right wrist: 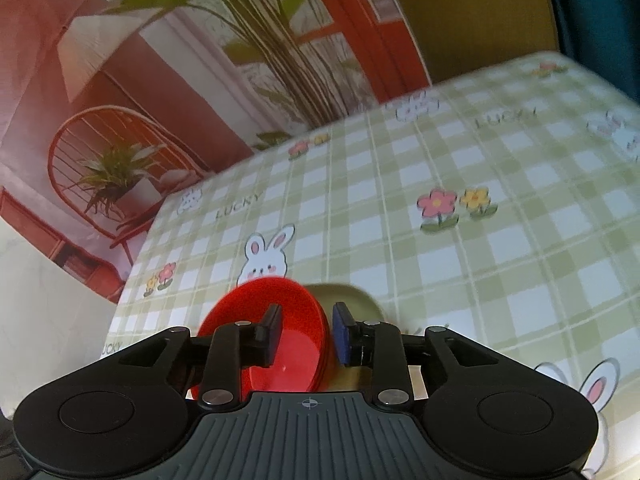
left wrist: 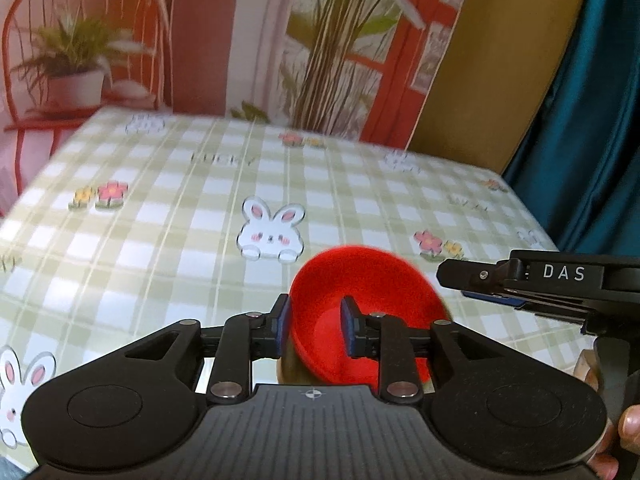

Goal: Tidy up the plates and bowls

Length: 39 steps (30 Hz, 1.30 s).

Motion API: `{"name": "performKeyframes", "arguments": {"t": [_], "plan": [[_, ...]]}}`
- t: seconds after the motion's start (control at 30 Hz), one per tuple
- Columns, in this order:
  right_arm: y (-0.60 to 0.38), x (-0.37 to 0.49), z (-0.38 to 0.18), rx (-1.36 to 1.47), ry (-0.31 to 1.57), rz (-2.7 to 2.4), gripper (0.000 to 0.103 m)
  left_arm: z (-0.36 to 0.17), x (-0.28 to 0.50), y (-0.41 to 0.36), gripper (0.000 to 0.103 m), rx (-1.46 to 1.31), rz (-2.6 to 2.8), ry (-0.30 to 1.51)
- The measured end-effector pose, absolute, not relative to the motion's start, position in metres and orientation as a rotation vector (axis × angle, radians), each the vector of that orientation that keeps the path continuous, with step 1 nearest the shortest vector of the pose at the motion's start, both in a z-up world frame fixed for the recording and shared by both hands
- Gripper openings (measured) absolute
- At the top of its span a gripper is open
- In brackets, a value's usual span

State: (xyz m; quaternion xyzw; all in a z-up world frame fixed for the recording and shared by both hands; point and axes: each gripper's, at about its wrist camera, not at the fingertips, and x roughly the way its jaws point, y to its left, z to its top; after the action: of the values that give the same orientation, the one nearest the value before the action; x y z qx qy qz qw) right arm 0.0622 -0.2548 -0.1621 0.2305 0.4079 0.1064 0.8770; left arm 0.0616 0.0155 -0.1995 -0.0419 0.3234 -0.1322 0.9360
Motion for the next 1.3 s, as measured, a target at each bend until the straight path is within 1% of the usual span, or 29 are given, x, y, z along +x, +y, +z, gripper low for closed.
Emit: {"name": "performKeyframes", "arguments": {"t": [0.03,0.17,0.33,0.47,0.5,0.53,0.57,0.6,0.63,0.67,0.7,0.77,0.8,0.83,0.87,1.1,1.3], "plan": [[-0.256,0.061,-0.157,0.464,0.837,0.218,0.029,-0.196,0.06,0.015,0.032,-0.079,-0.273,0.646],[-0.258,0.054,-0.136,0.391,0.774,0.198,0.03,-0.178,0.053,0.013,0.035,-0.041,-0.277,0.577],[-0.263,0.046,-0.102,0.314,0.695,0.173,0.034,-0.138,0.041,0.01,0.05,0.011,-0.289,0.435],[-0.267,0.038,-0.066,0.271,0.609,0.178,0.048,-0.098,0.028,0.007,0.061,0.039,-0.297,0.315],[-0.268,0.036,-0.056,0.259,0.585,0.175,0.049,-0.088,0.024,0.006,0.069,0.044,-0.297,0.287],[-0.269,0.035,-0.045,0.25,0.56,0.174,0.053,-0.078,0.02,0.005,0.078,0.05,-0.296,0.258],[-0.271,0.033,-0.035,0.244,0.539,0.177,0.059,-0.069,0.015,0.004,0.082,0.058,-0.291,0.23],[-0.272,0.031,-0.025,0.239,0.516,0.181,0.063,-0.06,0.01,0.002,0.086,0.068,-0.28,0.196],[-0.274,0.029,-0.014,0.233,0.491,0.182,0.067,-0.051,0.005,0.001,0.088,0.078,-0.267,0.165],[-0.275,0.028,-0.006,0.227,0.473,0.182,0.073,-0.044,-0.001,-0.001,0.089,0.087,-0.251,0.14],[-0.275,0.025,0.004,0.217,0.454,0.183,0.077,-0.037,-0.006,-0.003,0.092,0.093,-0.237,0.118],[-0.276,0.02,0.021,0.2,0.419,0.182,0.091,-0.024,-0.016,-0.004,0.094,0.098,-0.232,0.086],[-0.276,0.017,0.029,0.192,0.401,0.178,0.095,-0.019,-0.021,-0.004,0.094,0.097,-0.232,0.078],[-0.275,0.015,0.037,0.186,0.384,0.174,0.101,-0.013,-0.025,-0.005,0.095,0.095,-0.229,0.075],[-0.275,0.013,0.043,0.18,0.374,0.172,0.103,-0.009,-0.027,-0.005,0.095,0.095,-0.222,0.072],[-0.262,-0.006,0.07,0.13,0.331,0.167,0.103,0.007,-0.042,0.002,0.097,0.073,-0.212,0.053],[-0.256,-0.018,0.08,0.118,0.309,0.159,0.103,0.014,-0.054,0.01,0.097,0.057,-0.201,0.039]]}}
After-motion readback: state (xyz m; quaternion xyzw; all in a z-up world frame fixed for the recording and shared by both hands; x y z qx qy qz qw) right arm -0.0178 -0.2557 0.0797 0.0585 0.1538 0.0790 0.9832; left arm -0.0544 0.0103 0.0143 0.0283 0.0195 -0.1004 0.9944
